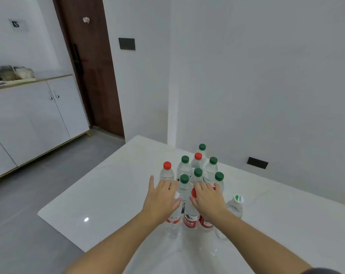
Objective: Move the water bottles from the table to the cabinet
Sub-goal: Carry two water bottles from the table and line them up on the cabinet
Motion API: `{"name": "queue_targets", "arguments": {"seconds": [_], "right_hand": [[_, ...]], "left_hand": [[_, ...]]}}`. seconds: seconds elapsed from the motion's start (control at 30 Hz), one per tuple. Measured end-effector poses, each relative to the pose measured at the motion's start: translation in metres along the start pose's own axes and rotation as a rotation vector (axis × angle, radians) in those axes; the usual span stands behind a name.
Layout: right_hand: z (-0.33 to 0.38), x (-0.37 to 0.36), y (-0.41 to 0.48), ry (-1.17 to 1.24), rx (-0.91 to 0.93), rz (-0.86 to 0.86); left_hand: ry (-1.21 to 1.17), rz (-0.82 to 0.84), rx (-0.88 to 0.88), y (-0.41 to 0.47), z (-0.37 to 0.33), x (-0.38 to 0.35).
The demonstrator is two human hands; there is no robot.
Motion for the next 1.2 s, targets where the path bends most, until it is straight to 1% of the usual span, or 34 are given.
{"name": "queue_targets", "arguments": {"seconds": [0.13,0.23,0.33,0.43,0.53,0.7,0.8,0.87,1.0,1.13,1.2], "right_hand": [[-0.001,-0.004,0.004,-0.072,0.033,-0.032],[0.003,-0.004,0.007,-0.078,0.037,-0.031],[0.012,-0.001,0.009,-0.079,0.033,-0.026],[0.025,-0.007,0.003,-0.021,0.021,-0.026],[0.041,-0.007,0.002,0.047,0.021,-0.023],[0.071,-0.005,0.007,0.086,0.084,-0.053],[0.080,-0.006,0.011,0.132,0.100,-0.061],[0.081,-0.008,0.012,0.246,0.083,-0.045],[0.075,-0.019,0.009,0.558,-0.014,0.006],[0.072,-0.045,-0.005,0.885,-0.102,0.038],[0.074,-0.063,-0.014,1.065,-0.124,0.088]], "left_hand": [[0.020,0.007,-0.045,0.006,-0.009,-0.005],[0.011,0.033,-0.019,0.011,-0.011,-0.009],[-0.068,0.047,0.033,0.013,-0.003,-0.011],[-0.127,0.018,0.085,0.001,0.017,-0.014],[-0.103,0.002,0.125,-0.015,0.040,-0.016],[-0.022,0.020,0.178,-0.029,0.068,-0.017],[-0.055,0.007,0.199,-0.033,0.078,-0.019],[-0.189,0.000,0.222,-0.035,0.080,-0.021],[-0.688,-0.066,0.338,-0.045,0.082,-0.037],[-1.005,-0.124,0.491,-0.062,0.087,-0.068],[-1.116,-0.113,0.550,-0.070,0.086,-0.088]]}}
Point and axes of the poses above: each hand's wrist, its own y-axis towards the middle knuckle, its own x-axis out of the back of the hand, z = x × y, the point moved 1 cm from there along y, towards the middle knuckle, and after that the axes turned 2 degrees about -y, right-handed, at the moved point
